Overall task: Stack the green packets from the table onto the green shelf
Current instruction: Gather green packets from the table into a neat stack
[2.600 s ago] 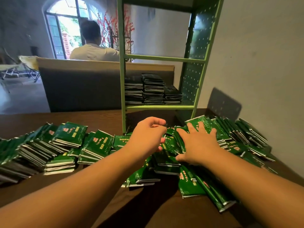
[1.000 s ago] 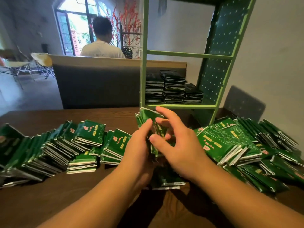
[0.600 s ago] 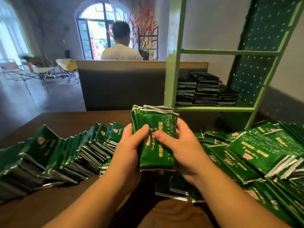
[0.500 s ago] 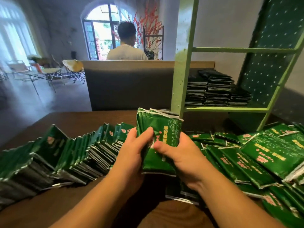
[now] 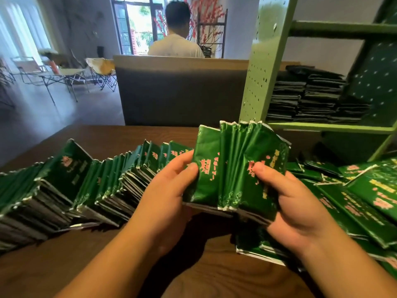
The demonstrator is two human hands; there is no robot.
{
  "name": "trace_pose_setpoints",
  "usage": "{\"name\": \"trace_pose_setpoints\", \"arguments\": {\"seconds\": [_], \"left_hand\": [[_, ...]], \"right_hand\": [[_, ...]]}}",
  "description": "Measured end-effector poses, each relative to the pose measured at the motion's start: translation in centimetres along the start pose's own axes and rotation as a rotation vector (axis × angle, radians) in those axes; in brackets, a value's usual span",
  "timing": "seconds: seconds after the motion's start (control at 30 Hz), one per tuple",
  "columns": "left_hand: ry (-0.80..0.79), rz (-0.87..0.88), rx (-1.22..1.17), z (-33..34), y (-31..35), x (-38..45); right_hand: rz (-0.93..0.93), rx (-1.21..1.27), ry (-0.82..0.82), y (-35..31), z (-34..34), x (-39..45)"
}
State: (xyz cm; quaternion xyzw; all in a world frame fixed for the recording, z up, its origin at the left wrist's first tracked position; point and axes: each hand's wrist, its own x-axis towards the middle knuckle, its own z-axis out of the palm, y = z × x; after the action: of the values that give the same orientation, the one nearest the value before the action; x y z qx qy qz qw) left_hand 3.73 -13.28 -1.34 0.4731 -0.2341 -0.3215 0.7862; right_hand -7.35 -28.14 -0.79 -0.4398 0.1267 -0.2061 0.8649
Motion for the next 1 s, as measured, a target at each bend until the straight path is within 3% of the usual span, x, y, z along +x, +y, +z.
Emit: {"name": "trace_pose_setpoints", "arguments": {"seconds": [0.57,0.77,1.0], "left_hand": [[0.152,-0.09,-0.193,-1.2,0.4,0.6],[0.068,-0.077,-0.003,1.0,-0.1,-0.5],[-0.054,-0.123,-0.038,1.7,1.6,-1.9]], "right_hand": [[0.105,0.177,-0.141,0.0,0.3,-0.1],[0.162,0.165,-0.251,0.7,0.2,-0.1],[0.146,0.153,-0.19,0.2,0.1,-0.2]]}}
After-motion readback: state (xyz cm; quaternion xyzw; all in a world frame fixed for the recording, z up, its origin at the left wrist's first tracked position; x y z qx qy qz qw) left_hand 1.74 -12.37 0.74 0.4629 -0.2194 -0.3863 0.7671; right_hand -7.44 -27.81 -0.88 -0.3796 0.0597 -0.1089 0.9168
